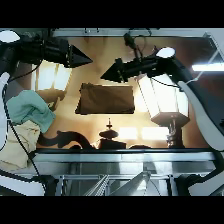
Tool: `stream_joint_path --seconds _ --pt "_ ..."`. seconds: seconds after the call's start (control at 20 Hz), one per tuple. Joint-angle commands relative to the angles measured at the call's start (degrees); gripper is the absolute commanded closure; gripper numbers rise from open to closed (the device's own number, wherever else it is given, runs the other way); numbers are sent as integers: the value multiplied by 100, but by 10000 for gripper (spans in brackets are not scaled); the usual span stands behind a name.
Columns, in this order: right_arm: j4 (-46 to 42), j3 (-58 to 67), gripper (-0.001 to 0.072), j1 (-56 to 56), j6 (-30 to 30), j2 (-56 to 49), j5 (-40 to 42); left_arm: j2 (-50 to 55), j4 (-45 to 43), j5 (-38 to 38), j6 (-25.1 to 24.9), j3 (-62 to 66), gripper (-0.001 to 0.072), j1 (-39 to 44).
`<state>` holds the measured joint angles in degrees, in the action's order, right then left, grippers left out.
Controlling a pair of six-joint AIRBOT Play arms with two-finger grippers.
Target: Fold the shirts.
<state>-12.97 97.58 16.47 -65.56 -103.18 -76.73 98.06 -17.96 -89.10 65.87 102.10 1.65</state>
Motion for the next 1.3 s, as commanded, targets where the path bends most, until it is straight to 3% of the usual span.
stream_joint_path --seconds 0.0,0.2,0.25,0.3,0.35,0.5,0.55,0.9,0.95,1.15,1.2,1.25 --pt "28 -1220 700 -492 387 931 -503 -4 -4 -243 -50 -282 679 166" --pt "-350 -3775 691 -525 1294 1851 1580 -2 -9 -118 -101 -487 679 356" --pt "-356 -3989 651 -570 1290 1805 1895 -2 -9 -17 -105 -518 679 385" --pt "-420 -4013 363 -656 1338 1703 1934 -2 -9 9 -107 -529 679 391" --pt "-409 -4000 141 -756 1329 1596 2015 -2 -7 11 -107 -529 679 391" --pt "-518 -3834 122 -1132 1329 1292 2516 -2 -9 13 -120 -529 679 326" --pt "-636 -3692 38 -1281 1320 1147 2588 -2 -9 13 -146 -529 679 282" --pt "-627 -2970 29 -1224 839 -188 2312 -2 -9 -50 -424 -529 679 48" --pt "-522 -2951 79 -1117 721 -282 2245 -2 -9 -90 -457 -529 679 13" --pt "-85 -2627 94 -702 704 -522 1862 -2 -11 -153 -549 -531 679 -44" --pt "-7 -2524 169 -647 706 -564 1685 -2 -11 -192 -549 -531 678 -50" --pt "46 -2424 359 -623 708 -577 1539 -2 -11 -208 -549 -531 679 -50"
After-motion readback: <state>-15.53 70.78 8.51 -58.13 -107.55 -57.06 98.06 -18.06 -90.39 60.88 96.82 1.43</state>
